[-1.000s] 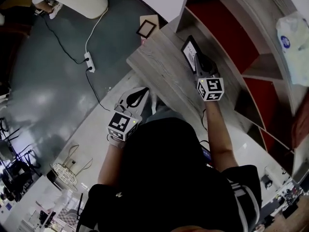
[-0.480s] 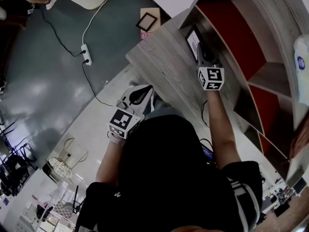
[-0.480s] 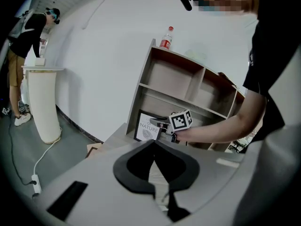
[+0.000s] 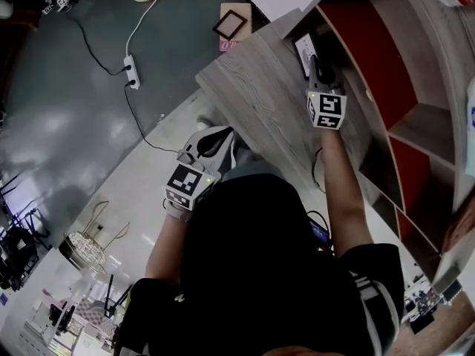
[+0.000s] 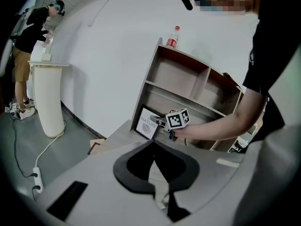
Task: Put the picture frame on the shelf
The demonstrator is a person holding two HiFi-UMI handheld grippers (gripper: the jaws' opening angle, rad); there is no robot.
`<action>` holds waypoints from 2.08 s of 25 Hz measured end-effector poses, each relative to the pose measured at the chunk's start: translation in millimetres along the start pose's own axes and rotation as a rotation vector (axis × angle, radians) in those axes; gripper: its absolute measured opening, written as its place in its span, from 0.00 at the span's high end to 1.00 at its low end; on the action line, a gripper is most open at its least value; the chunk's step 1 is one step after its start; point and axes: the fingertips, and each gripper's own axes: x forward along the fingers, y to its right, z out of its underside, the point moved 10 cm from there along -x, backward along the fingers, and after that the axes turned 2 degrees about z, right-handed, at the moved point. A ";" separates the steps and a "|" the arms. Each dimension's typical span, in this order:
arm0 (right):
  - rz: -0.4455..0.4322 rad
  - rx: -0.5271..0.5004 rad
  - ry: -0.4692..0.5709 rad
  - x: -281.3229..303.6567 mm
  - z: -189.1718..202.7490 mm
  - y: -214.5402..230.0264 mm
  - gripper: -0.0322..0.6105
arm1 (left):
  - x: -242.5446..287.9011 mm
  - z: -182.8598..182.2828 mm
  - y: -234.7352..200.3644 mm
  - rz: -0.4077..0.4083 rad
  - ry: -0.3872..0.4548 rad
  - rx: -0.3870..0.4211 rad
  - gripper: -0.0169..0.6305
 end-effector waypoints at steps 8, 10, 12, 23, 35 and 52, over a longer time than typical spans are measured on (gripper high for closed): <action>0.021 -0.007 -0.071 11.8 13.1 6.1 0.81 | -2.4 4.3 -1.6 -0.006 -0.004 -0.016 0.96; 0.023 -0.011 -0.098 13.8 21.2 4.9 0.79 | -2.6 5.2 -2.3 -0.010 -0.003 -0.021 0.96; 0.034 0.000 -0.132 15.5 29.8 4.0 0.79 | -2.8 6.3 -2.6 -0.013 -0.003 -0.022 0.96; 0.087 0.031 -0.246 33.2 64.2 4.5 0.78 | 0.9 11.5 -4.0 -0.012 -0.013 -0.029 0.96; 0.093 0.059 -0.260 49.9 67.4 24.7 0.68 | 5.4 14.7 -1.6 -0.003 -0.027 -0.036 0.96; 0.219 0.060 -0.364 61.8 61.2 47.1 0.53 | 4.8 18.2 0.4 -0.001 -0.039 -0.043 0.96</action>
